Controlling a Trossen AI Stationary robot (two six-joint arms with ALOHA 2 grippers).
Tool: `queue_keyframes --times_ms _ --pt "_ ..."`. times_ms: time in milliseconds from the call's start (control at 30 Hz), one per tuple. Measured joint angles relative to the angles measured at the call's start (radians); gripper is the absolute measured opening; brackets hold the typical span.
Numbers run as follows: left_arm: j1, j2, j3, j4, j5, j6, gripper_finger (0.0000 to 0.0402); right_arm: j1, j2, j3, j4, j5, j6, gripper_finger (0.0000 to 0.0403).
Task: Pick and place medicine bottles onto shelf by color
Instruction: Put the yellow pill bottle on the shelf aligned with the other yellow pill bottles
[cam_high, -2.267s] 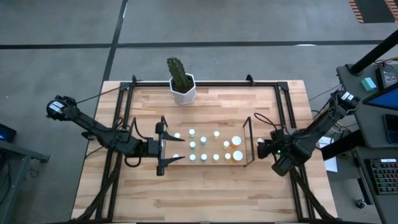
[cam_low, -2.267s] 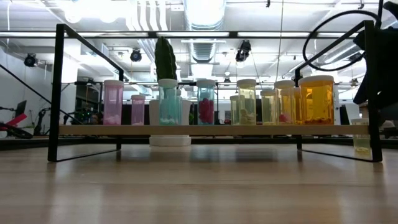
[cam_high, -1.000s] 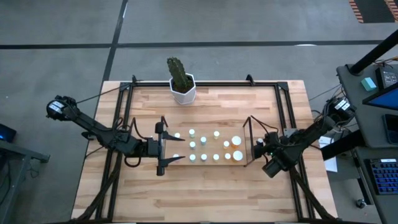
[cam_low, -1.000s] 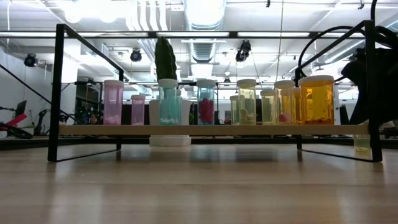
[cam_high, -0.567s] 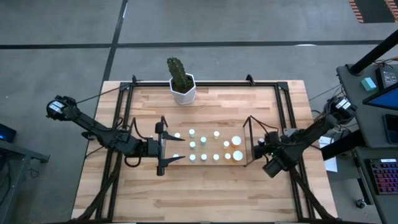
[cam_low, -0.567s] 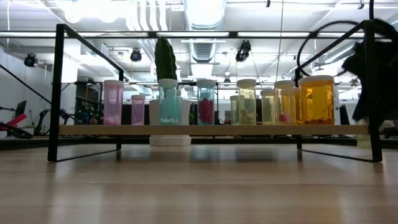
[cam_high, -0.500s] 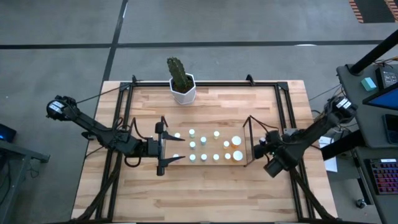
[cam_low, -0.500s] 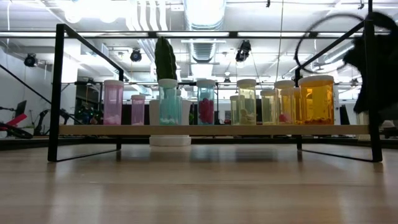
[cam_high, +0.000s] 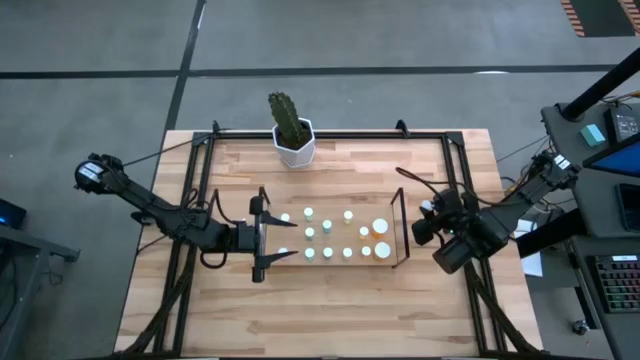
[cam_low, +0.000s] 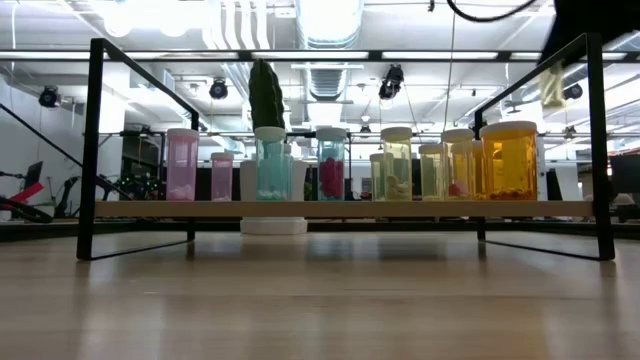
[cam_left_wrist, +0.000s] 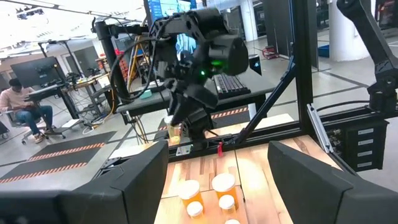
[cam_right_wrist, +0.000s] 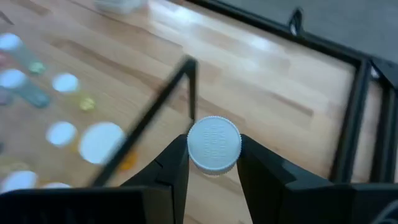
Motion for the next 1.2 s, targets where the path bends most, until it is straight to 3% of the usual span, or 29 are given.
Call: queue_keyframes --times_ms 333,500,700,1000,1200 --pt "0.000 0.000 -0.001 0.000 0.000 -0.003 0.0259 -0.101 0.005 0.240 0.006 0.129 -0.319 0.0109" --pt "0.000 0.000 -0.002 0.000 0.000 -0.002 0.0259 -0.155 0.014 0.320 0.111 0.123 -0.609 0.0109" --pt "0.000 0.000 -0.002 0.000 0.000 0.004 0.0259 -0.251 0.025 0.365 0.320 -0.039 -0.903 0.0109" --pt "0.000 0.000 -0.002 0.000 0.000 0.022 0.0259 -0.443 0.082 0.365 0.495 -0.294 -1.203 0.0109" --pt "0.000 0.000 -0.002 0.000 0.000 0.039 0.0259 -0.560 0.156 0.364 0.558 -0.587 -1.466 0.0109"
